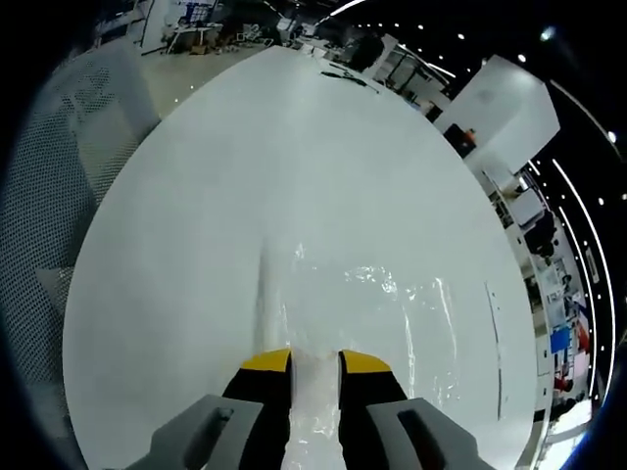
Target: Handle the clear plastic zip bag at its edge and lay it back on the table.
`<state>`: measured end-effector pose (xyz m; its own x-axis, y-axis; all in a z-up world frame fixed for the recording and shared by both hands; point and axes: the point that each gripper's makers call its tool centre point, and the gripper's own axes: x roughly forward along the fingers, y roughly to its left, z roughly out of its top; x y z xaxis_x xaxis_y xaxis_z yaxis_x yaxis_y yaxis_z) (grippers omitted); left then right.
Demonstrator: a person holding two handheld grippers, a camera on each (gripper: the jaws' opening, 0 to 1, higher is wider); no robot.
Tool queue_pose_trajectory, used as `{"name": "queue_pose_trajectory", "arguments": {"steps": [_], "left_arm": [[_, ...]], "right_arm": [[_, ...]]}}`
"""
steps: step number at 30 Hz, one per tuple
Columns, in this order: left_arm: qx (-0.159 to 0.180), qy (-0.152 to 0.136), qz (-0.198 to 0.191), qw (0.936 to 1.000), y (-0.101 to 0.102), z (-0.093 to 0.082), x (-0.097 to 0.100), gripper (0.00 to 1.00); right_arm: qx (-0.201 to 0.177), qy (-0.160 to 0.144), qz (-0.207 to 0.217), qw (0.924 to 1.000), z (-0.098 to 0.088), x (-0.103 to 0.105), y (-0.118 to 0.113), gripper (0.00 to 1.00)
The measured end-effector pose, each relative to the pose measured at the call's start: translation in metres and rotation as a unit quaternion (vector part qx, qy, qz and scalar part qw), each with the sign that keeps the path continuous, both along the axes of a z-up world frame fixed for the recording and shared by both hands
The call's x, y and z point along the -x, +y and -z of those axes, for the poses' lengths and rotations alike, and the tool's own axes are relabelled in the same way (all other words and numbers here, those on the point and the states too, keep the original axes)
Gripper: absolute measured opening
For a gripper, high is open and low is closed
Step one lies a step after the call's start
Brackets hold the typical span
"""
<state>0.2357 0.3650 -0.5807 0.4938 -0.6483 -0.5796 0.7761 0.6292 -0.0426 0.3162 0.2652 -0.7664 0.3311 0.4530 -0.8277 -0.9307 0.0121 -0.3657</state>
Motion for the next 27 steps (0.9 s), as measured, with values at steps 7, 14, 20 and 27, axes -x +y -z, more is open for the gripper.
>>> {"name": "queue_pose_trajectory", "arguments": {"steps": [7, 14, 20, 27], "left_arm": [[0.000, -0.001, -0.001, 1.0000, 0.001, 0.000, 0.000, 0.32], [0.000, -0.001, -0.001, 1.0000, 0.002, 0.001, 0.001, 0.32], [-0.001, -0.003, -0.001, 1.0000, 0.001, 0.000, 0.003, 0.32], [0.000, -0.005, -0.001, 1.0000, 0.003, 0.000, 0.002, 0.32]], "right_arm": [[0.000, 0.005, -0.002, 1.0000, 0.002, 0.003, 0.000, 0.17], [0.001, 0.005, 0.008, 1.0000, 0.002, 0.003, -0.005, 0.18], [0.001, 0.004, 0.014, 0.9999, 0.001, 0.001, -0.008, 0.18], [-0.001, 0.009, 0.023, 0.9997, 0.001, 0.002, -0.012, 0.19]]}}
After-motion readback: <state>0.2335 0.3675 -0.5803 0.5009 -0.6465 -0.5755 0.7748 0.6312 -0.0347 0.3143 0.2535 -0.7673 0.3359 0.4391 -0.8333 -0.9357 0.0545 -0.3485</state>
